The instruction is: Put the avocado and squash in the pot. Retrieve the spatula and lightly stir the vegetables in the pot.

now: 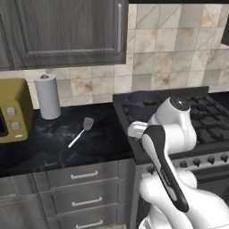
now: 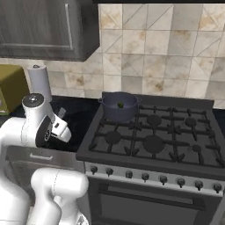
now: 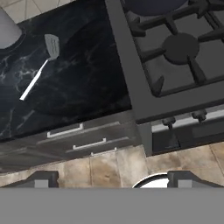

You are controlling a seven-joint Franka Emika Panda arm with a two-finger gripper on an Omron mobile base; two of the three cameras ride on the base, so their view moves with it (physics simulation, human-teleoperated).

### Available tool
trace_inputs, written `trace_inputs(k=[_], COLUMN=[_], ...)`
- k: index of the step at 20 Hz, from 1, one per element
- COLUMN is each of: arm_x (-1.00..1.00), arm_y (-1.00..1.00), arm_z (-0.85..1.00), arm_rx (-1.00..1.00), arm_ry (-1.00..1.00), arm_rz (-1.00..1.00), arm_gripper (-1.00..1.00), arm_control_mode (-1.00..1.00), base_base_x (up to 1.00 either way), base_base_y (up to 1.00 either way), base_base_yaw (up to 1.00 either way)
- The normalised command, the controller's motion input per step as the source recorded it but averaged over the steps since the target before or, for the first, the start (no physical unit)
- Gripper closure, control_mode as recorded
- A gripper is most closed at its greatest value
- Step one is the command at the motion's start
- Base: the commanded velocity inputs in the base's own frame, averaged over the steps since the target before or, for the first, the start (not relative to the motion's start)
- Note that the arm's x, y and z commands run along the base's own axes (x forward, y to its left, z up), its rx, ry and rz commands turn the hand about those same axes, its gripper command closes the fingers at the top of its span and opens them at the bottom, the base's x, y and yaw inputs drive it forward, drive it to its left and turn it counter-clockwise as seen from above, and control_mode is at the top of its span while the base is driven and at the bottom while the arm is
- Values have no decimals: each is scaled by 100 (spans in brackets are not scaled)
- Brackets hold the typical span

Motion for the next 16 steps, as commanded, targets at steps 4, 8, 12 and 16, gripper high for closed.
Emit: trace_inputs(k=[4, 8, 12, 16], arm_x=[0, 0, 0, 24], arm_y=[0, 0, 0, 4], arm_z=[0, 0, 0, 0], arm_rx=[0, 0, 0, 0], arm_ry=[0, 0, 0, 18], arm_rz=[0, 0, 0, 0], arm_gripper=[-100, -100, -100, -100], arm_control_mode=[100, 100, 100, -100], base_base_x=[43, 58, 33, 9], base_base_y=[99, 81, 28, 3], base_base_yaw=[-11, -11, -3, 0])
